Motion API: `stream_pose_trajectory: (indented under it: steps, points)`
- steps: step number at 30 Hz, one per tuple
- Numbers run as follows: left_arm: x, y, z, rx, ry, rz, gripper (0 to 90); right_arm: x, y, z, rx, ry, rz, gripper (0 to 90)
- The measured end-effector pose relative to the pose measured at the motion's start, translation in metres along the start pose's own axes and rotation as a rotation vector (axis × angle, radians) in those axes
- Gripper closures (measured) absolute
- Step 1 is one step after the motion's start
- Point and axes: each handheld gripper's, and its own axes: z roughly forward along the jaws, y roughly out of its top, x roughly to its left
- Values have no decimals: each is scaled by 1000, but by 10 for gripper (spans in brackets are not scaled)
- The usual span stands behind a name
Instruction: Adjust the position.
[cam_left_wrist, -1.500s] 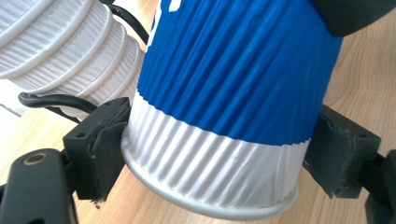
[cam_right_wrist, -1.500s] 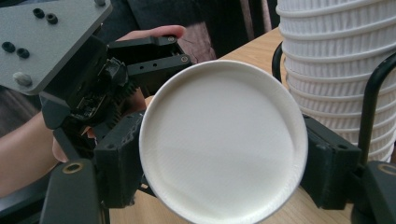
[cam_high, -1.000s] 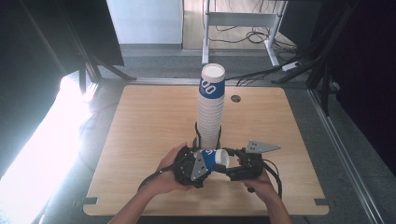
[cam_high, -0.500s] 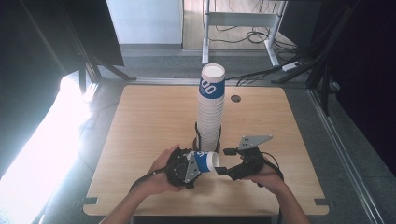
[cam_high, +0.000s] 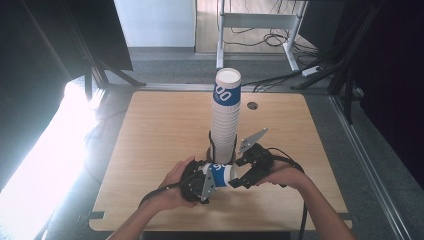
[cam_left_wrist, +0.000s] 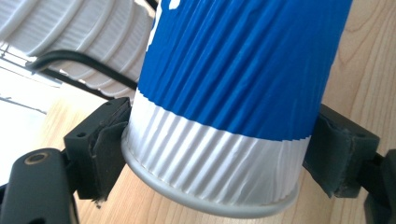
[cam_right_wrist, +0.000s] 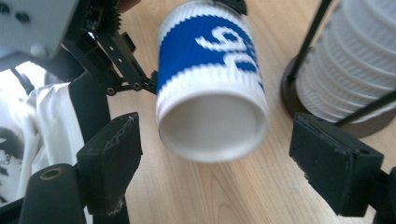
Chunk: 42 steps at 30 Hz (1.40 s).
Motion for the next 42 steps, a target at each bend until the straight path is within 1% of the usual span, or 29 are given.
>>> stream_pose_trajectory:
  steps: [2, 3, 4, 5, 6, 7, 8, 9, 10, 12, 14, 17, 20, 24, 30, 31, 32, 33, 34, 35, 36, 38, 39, 40, 41, 42]
  points:
    - [-3, 2, 2, 6, 3, 16, 160, -1, 3, 4, 17, 16, -12, 164]
    - [-4, 3, 2, 7, 3, 23, 160, -2, 4, 6, 31, 25, -8, 163]
    - [-5, 4, 3, 10, 4, 28, 160, -3, 5, 10, 63, 36, -6, 159]
    - [-6, 5, 3, 8, 4, 33, 160, -3, 5, 10, 63, 36, -6, 159]
    - [-6, 6, 3, 14, 3, 47, 160, -3, 6, 13, 79, 39, -10, 156]
    - [-7, 7, 4, 8, 2, 47, 160, -4, 7, 16, 94, 46, -23, 156]
    - [-7, 8, 4, 19, 6, 68, 160, -4, 8, 18, 101, 52, -22, 157]
    - [-9, 9, 4, 20, 7, 76, 160, -4, 9, 20, 110, 56, -23, 159]
    - [-9, 10, 3, 29, 18, 98, 160, -5, 10, 23, 125, 58, -24, 163]
    - [-10, 12, 2, 28, 23, 109, 160, -5, 10, 30, 168, 60, -24, 177]
    - [-10, 13, 2, 14, 27, 109, 160, -5, 10, 32, 174, 60, -27, 185]
    - [-11, 14, 2, 20, 31, 122, 160, -6, 9, 36, 179, 61, -27, 229]
    - [-12, 13, 4, 28, 32, 127, 157, -6, 7, 37, 182, 58, -26, 241]
    - [-12, 13, 5, 29, 29, 114, 149, -8, 5, 37, 165, 56, -30, 255]
    - [-11, 15, 8, 30, 35, 98, 123, -9, 1, 35, 130, 43, -32, 264]
    - [-11, 15, 8, 30, 39, 91, 114, -8, 0, 35, 127, 40, -31, 265]
    - [-10, 15, 8, 36, 36, 83, 80, -8, -1, 32, 118, 32, -28, 266]
    - [-9, 14, 8, 30, 35, 63, 64, -8, -2, 31, 104, 29, -29, 266]
    - [-9, 14, 8, 30, 35, 63, 57, -8, -2, 31, 104, 29, -29, 266]
    - [-9, 13, 8, 22, 38, 47, 57, -8, -3, 29, 96, 20, -26, 266]
    - [-7, 11, 7, 21, 32, 38, 53, -9, -4, 28, 84, 18, -24, 267]
    - [-3, 8, 4, 7, 32, -3, 53, -9, -6, 23, 42, 8, -22, 267]
    - [-2, 7, 3, 3, 34, -16, 54, -9, -8, 21, 22, 1, -15, 267]
    - [1, 4, 1, -9, 28, -45, 55, -10, -11, 17, -17, -9, 0, 268]
    - [2, 3, 0, -18, 23, -62, 55, -10, -11, 17, -17, -9, 0, 268]
    - [4, 1, -3, -29, 22, -94, 55, -10, -12, 16, -36, -16, 1, 268]
